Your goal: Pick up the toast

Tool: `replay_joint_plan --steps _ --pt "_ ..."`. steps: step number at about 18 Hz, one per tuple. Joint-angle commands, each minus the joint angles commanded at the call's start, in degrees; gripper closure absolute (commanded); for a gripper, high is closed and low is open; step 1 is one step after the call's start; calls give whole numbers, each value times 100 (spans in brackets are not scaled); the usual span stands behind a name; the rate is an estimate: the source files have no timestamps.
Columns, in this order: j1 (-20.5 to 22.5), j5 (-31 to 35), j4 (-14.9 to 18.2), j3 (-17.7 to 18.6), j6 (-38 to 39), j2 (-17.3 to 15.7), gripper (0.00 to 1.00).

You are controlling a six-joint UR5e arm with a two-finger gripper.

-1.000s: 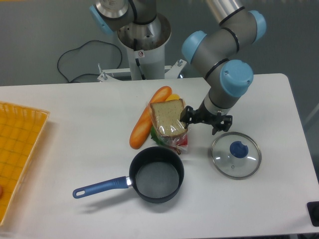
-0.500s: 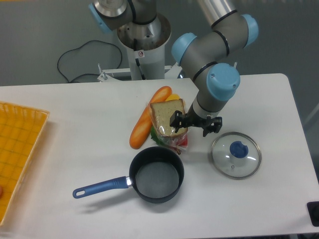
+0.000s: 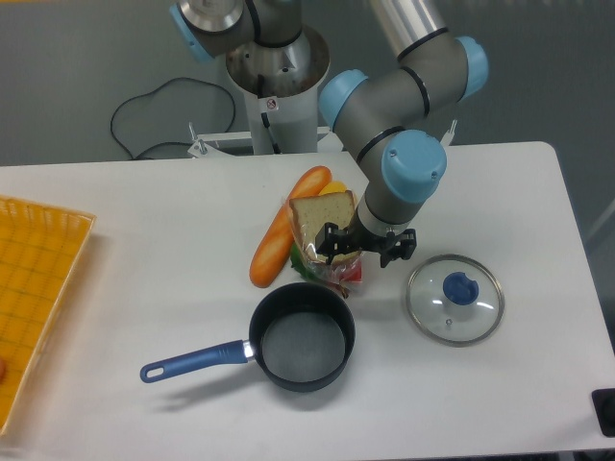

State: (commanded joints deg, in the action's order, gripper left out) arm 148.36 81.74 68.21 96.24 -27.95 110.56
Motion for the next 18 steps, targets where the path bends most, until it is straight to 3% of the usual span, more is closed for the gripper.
replay_joint_plan --steps 18 --pt "-158 0 -106 -26 440 202 0"
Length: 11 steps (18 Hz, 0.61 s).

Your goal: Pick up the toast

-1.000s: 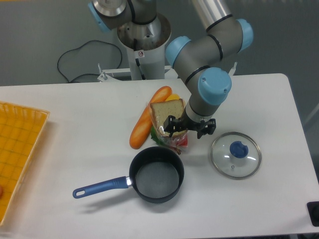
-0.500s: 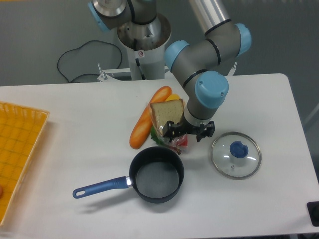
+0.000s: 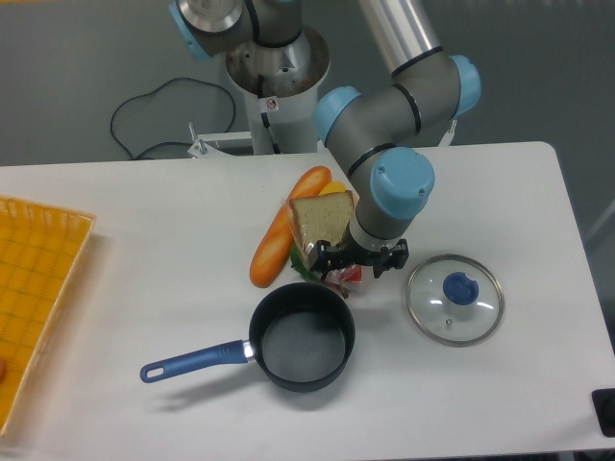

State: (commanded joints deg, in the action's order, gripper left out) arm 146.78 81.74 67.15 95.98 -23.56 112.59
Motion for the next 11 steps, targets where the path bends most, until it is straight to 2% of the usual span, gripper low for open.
replay_joint_plan --steps 11 --pt "-44 17 -70 0 -61 44 0"
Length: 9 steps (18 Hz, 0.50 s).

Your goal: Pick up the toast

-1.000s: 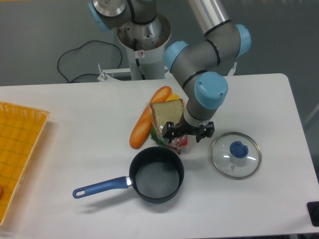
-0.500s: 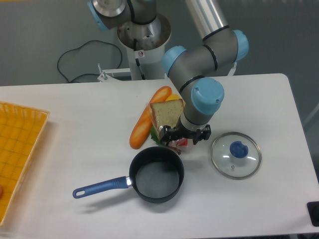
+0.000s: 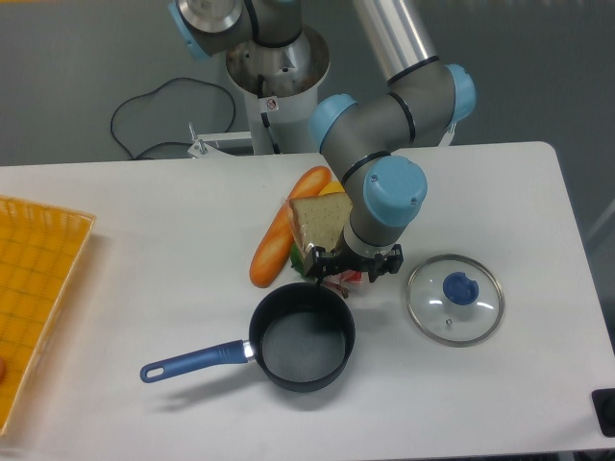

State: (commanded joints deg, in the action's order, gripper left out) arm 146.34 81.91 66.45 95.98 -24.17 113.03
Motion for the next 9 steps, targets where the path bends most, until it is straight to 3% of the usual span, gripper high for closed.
replay_joint_plan --steps 9 --pt "35 35 17 -9 -228 -17 0"
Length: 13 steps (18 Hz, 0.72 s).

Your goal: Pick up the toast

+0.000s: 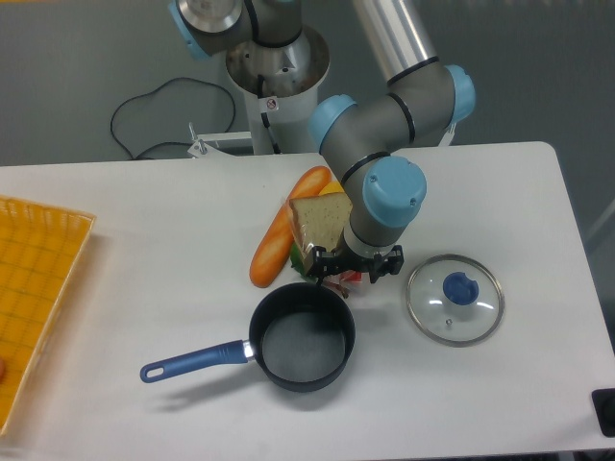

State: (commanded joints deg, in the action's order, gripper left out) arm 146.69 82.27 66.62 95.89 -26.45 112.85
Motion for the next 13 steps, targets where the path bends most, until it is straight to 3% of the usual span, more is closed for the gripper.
replay_joint_plan --steps 13 --pt "114 0 -9 -114 -71 53 1"
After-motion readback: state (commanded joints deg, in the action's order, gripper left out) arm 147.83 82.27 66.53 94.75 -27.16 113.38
